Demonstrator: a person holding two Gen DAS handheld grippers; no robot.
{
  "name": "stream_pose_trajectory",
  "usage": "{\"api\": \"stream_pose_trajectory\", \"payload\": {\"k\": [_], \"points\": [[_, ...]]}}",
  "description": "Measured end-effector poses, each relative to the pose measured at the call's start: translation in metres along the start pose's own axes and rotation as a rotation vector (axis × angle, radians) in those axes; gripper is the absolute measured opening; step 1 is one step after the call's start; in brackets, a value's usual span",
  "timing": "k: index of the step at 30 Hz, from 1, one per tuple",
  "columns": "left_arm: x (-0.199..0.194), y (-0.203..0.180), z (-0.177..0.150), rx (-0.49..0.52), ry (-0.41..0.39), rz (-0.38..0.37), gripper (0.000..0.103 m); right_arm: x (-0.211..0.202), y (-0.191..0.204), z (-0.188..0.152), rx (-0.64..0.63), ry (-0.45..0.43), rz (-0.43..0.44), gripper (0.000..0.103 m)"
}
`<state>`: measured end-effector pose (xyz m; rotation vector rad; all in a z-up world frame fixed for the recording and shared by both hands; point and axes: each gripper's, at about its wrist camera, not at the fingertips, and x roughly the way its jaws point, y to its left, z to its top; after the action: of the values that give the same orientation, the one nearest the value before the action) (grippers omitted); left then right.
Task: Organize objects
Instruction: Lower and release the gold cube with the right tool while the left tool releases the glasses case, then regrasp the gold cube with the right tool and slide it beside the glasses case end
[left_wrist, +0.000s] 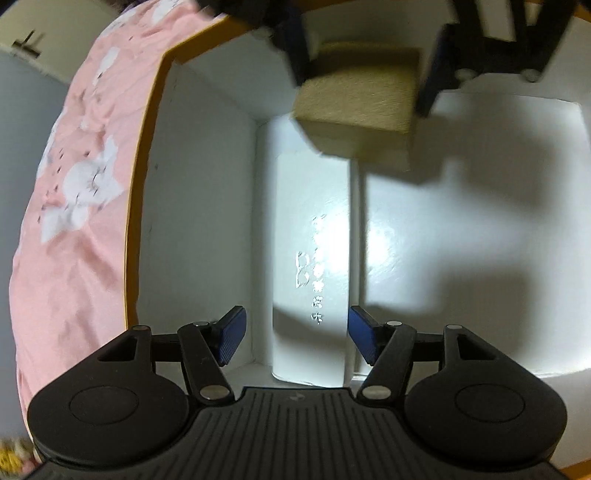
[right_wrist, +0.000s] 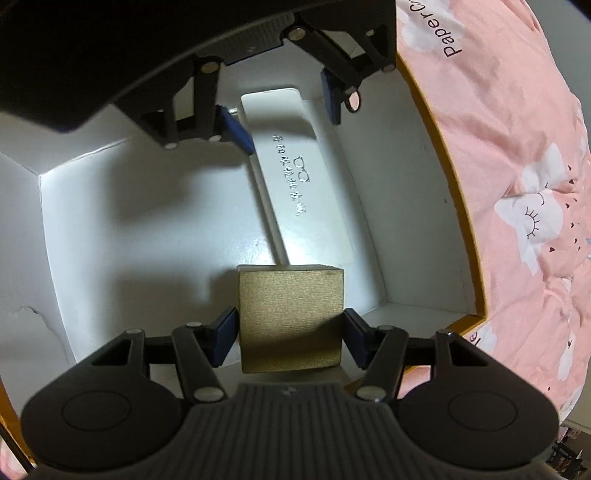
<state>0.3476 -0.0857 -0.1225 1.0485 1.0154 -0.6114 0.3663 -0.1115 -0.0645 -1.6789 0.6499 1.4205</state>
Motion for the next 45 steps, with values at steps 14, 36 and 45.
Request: {"api": "stream_pose_trajectory", "payload": {"k": [14,36,45], "points": [[0.002,0.037,0.002,-0.307,-0.061,-0.069,0.048,0.009,0.007,0.001,0.021,0.024,0.099,0.055],[0.005,0.043,-0.01,-0.5,-0.046,-0.092,0.043,0.027,0.008,-0.003,0.039,-0.067,0.088,0.067],[-0.018,0.043,-0.021,-0.562,-0.173,-0.191,0.036,0.004,0.016,-0.013,0.05,-0.066,0.08,0.066]]}}
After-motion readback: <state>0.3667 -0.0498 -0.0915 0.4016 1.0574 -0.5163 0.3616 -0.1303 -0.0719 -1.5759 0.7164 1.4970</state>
